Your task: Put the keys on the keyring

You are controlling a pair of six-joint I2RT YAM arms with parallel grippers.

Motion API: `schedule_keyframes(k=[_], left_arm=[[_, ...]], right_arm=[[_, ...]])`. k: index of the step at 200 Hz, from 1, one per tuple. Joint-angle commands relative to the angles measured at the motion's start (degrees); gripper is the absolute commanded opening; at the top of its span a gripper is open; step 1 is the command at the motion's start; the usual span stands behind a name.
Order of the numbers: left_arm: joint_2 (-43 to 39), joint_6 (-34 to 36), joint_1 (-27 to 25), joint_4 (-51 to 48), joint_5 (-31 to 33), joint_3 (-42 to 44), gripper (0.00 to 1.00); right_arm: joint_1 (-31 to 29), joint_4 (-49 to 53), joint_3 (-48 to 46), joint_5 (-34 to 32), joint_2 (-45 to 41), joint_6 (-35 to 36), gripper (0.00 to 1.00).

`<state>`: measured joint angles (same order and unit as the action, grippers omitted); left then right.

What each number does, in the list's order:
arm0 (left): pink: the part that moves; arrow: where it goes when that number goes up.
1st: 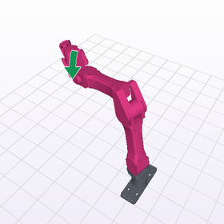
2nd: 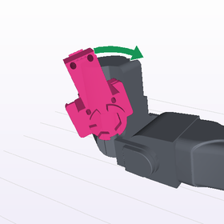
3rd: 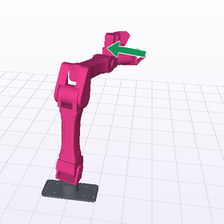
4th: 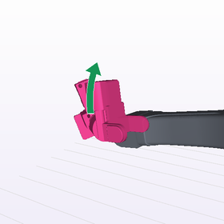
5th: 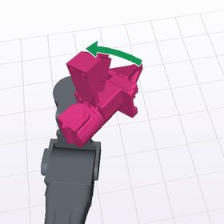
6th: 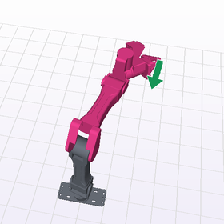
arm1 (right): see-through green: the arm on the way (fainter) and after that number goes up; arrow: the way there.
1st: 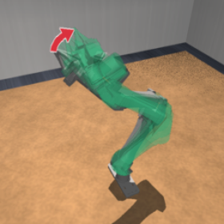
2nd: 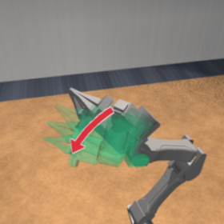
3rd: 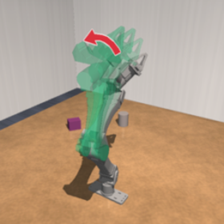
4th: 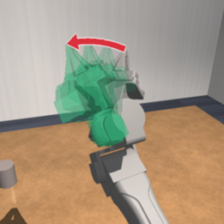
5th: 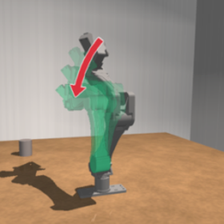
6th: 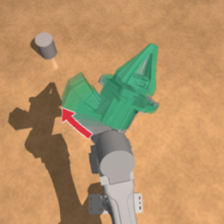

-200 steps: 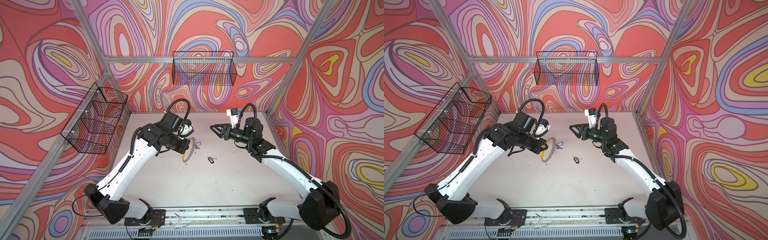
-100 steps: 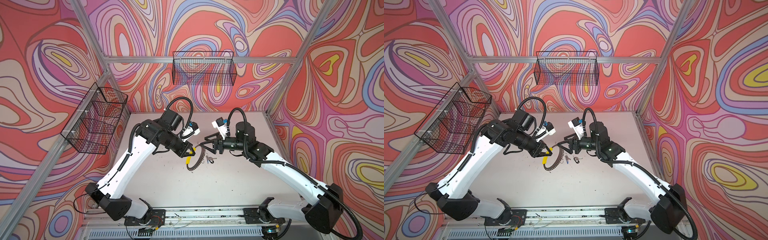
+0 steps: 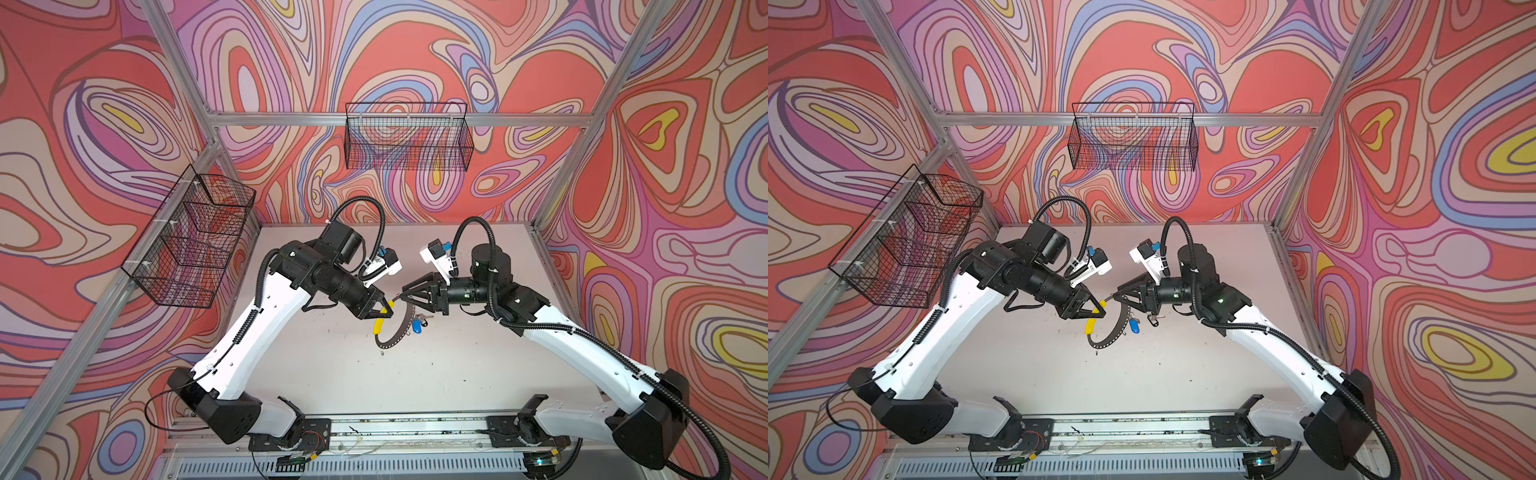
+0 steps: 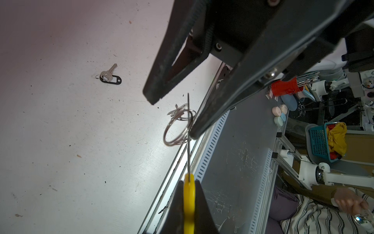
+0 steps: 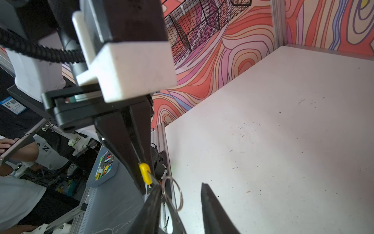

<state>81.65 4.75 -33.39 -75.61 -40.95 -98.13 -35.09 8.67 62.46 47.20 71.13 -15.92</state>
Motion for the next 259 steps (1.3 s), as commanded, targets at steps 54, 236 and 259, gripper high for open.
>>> schedule_keyframes(k=[54, 236, 259], left_arm=[[-3.6, 2.8, -0.5, 0.1, -4.8, 3.7, 0.0], [-6.5, -8.1, -0.5, 11.8, -1.0, 6.3, 0.0], [-7.4, -10.1, -0.5, 13.7, -0.7, 6.1, 0.0]], right_arm=[[2.9, 5.7, 3.5, -7.3, -5.1, 0.5, 0.63], [-1.0, 8.2, 5.3, -7.0, -4.9, 1.3, 0.57], [-1.0, 9.4, 5.3, -9.5, -5.7, 1.4, 0.55]])
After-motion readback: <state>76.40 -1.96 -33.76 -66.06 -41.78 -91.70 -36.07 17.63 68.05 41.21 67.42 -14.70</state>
